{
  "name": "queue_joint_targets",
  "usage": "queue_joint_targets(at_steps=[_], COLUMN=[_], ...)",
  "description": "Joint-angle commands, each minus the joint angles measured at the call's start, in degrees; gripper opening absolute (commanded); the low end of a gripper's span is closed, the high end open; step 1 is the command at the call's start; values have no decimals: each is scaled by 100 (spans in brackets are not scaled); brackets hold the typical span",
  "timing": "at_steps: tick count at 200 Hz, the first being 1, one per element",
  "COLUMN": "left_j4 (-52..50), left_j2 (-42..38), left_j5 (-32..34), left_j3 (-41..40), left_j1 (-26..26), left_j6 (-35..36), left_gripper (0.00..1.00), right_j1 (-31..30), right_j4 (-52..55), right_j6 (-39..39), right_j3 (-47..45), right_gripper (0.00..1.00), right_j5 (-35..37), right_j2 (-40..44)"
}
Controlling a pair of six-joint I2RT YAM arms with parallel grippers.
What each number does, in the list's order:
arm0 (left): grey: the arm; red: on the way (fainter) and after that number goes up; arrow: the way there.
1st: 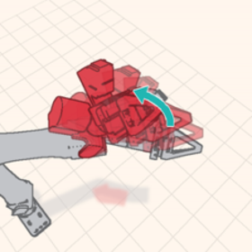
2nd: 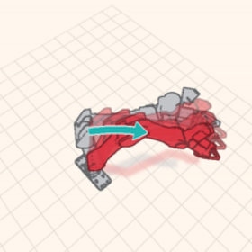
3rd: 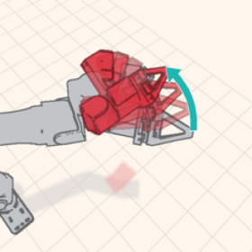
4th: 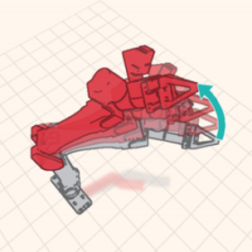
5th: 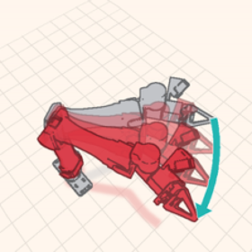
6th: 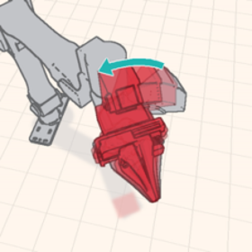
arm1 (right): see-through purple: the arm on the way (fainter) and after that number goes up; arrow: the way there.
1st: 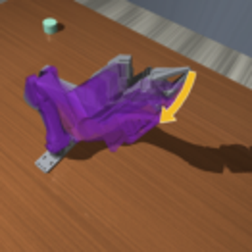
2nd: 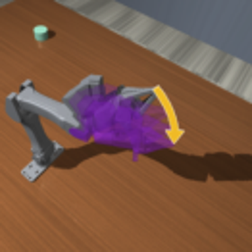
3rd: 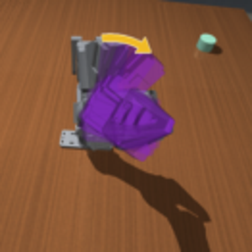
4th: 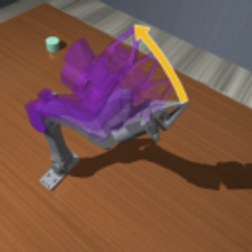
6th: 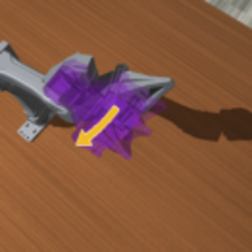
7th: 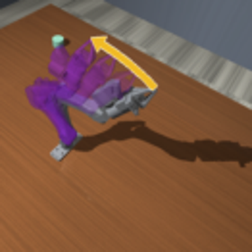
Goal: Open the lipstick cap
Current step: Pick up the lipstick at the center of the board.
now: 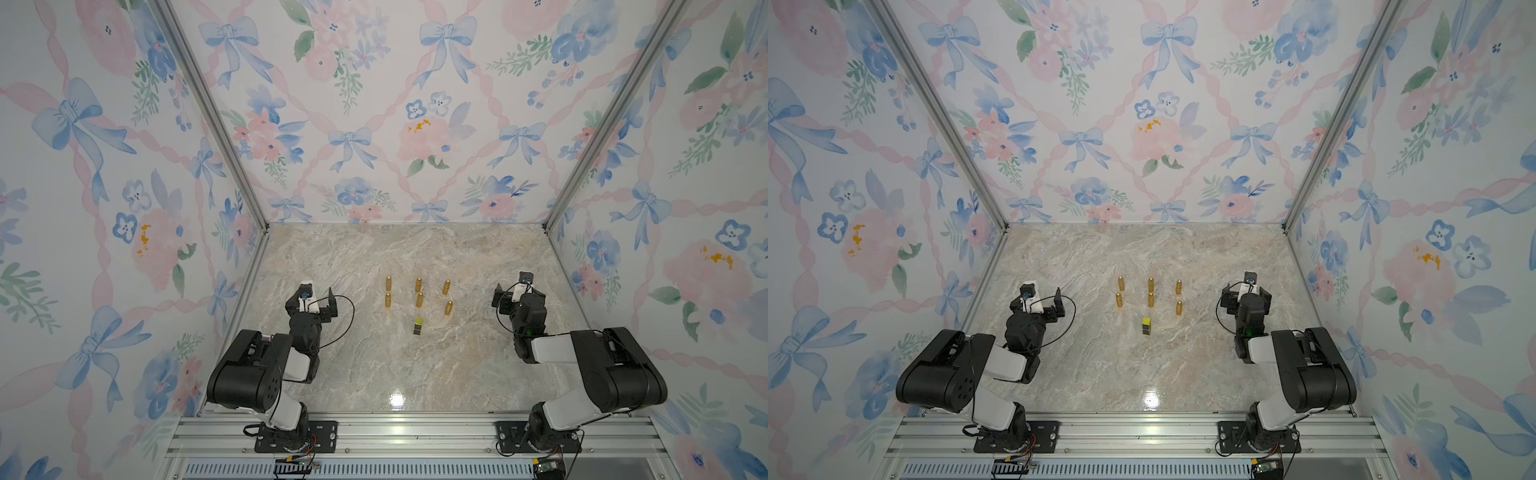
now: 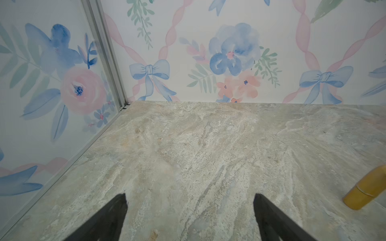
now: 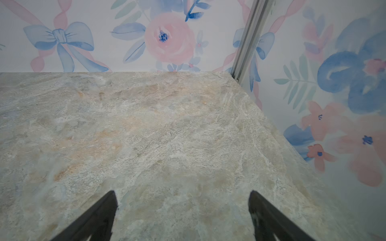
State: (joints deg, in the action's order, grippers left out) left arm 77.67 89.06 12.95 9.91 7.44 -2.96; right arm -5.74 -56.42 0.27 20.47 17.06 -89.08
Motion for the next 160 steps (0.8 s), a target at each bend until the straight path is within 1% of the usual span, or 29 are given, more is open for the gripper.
queue_joint_targets(at_steps=[1,68,87,137,160], left_j4=[-24,-26,-24,-29,-24], left_j2=[-37,-35,-30,-36,-31], left_j5=[-69,-68,-73,-69,-65], left_j3=[89,90,90,90,89], left_j1=[-41,-41,-43,-41,-41], left_j6=[59,66,63,56,59], left_gripper=[98,98,98,98,98], right_j1=[-49,-29,204,150,146], right_j4=[-97,-73,6,45,129], right_j6=[28,-3,-178,-116,-65], right_j3=[-12,4,6,34,72], right_gripper=[99,99,99,99,99], right_j5=[-54,-62,-417,-361,-509], right_j2=[-57,-57,-30,-31,-24])
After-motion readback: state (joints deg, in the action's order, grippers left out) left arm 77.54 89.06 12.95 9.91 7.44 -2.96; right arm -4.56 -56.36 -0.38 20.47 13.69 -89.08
